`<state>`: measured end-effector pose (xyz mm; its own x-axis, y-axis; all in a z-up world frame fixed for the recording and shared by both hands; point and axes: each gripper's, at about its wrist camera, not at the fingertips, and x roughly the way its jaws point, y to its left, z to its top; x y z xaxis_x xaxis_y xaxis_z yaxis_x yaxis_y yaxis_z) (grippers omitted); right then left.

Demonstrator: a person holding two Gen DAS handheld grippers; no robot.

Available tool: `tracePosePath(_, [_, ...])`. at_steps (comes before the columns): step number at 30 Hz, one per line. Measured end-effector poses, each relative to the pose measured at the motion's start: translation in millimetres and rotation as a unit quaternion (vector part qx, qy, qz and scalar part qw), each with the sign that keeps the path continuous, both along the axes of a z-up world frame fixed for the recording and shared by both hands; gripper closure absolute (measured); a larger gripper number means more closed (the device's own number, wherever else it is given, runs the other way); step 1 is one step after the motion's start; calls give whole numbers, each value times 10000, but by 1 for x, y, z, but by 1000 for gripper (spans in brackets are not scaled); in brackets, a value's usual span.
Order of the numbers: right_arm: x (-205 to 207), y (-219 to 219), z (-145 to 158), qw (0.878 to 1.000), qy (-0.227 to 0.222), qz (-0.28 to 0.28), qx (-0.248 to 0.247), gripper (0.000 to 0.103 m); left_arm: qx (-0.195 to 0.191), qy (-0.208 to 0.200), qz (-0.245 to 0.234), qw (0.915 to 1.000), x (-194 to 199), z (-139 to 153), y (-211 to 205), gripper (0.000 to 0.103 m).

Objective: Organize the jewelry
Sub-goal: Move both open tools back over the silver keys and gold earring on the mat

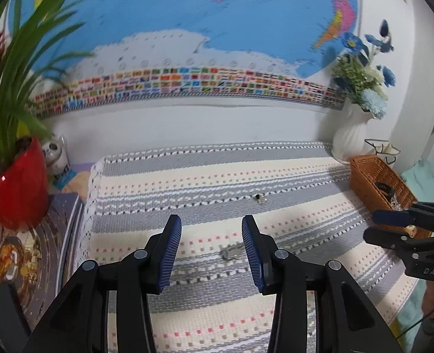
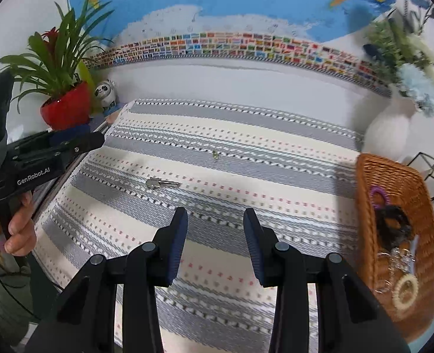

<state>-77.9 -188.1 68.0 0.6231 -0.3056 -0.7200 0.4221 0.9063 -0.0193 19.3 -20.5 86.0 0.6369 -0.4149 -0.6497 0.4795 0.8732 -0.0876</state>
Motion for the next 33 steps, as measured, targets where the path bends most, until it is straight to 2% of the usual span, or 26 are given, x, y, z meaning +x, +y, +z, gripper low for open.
tracePosePath(2, [11, -7, -2, 9999, 27, 0, 139, 61, -69, 140, -59, 9999, 9, -4, 5, 59])
tracePosePath(4, [22, -15, -6, 9996, 56, -16, 270, 61, -115, 461, -359, 9982, 20, -13, 3, 59])
tracePosePath(5, [27, -19, -7, 9995, 69, -20, 323, 61, -233, 877, -736, 9932, 29, -23, 0, 59])
tracePosePath(7, [43, -31, -12, 9986, 123, -31, 514, 61, -392, 1304, -1053, 9851, 41, -37, -2, 59])
tracePosePath(10, [62, -47, -19, 9972, 242, -70, 705, 61, -156, 1368, -1096, 9844, 57, -58, -7, 60])
tracePosePath(15, [97, -81, -40, 9924, 354, -175, 1166, 61, -221, 1827, -1456, 9721, 78, -87, -14, 60])
tracePosePath(25, [141, -124, -74, 9835, 351, -385, 1730, 61, 301, 1574, -1705, 9722, 68, -103, -42, 59])
tracePosePath(30, [156, -125, -82, 9833, 446, -367, 1724, 61, 344, 1477, -1695, 9738, 67, -105, -47, 59])
tracePosePath(33, [161, -119, -83, 9872, 461, -378, 1483, 61, 410, 1385, -1688, 9750, 64, -106, -49, 59])
